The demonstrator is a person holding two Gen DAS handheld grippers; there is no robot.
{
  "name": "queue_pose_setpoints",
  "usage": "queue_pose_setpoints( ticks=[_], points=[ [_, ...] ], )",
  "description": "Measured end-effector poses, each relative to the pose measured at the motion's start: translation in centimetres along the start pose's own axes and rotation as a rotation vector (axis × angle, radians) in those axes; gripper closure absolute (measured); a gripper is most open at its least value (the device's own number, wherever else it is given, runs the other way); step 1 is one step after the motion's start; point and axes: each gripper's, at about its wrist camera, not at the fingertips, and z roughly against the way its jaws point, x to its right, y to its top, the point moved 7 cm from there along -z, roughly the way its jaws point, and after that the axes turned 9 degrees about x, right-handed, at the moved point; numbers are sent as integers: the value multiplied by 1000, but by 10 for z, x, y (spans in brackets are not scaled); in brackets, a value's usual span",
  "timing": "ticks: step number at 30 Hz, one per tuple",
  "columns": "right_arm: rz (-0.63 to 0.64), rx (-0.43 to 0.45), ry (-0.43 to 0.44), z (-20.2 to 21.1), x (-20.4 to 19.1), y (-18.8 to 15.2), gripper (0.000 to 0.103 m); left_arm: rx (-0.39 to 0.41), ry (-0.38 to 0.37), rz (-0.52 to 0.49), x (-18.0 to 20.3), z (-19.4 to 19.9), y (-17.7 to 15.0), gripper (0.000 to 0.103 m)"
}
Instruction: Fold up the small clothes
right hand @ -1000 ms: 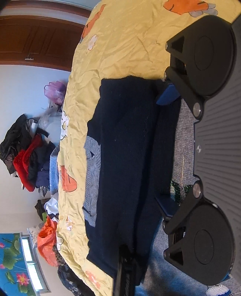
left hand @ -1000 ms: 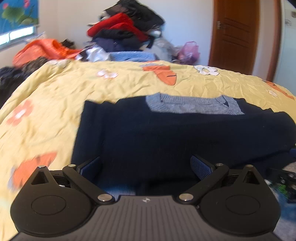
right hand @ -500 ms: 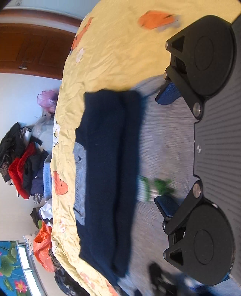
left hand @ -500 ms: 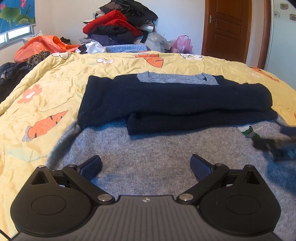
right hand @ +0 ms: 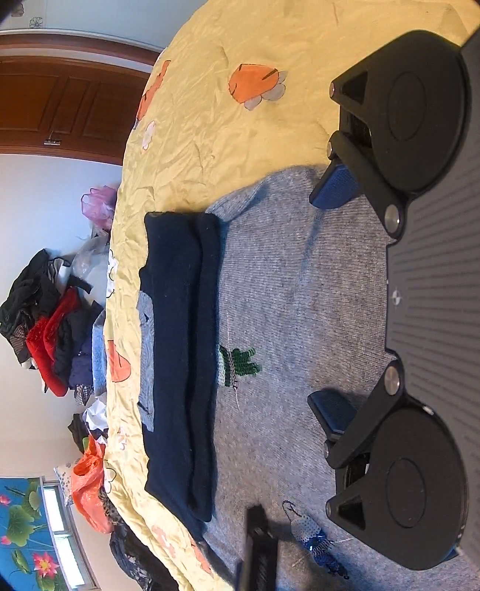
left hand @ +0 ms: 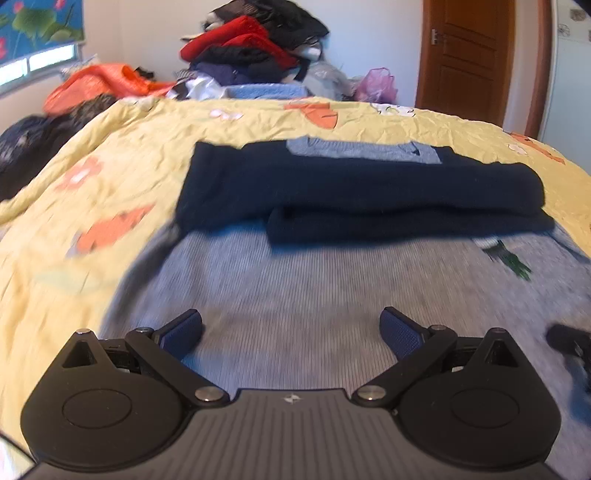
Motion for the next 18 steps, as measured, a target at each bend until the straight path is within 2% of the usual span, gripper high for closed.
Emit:
queue_pose_setpoints(
  ticks=[7,10,15,18],
  points=[
    [-1,1,0,1,1,-1,0,35,-30,8,-3,47,-31,0],
    [-1,1,0,1,1,-1,0,42,-41,30,-6,45,-30,0],
    [-19,-27,-19,16,-1,-7,0,37,-24,1,-2,45,-31,0],
    [8,2,-1,30,-6,-18,0,38,-28,8,-2,45,-31,0]
  ],
)
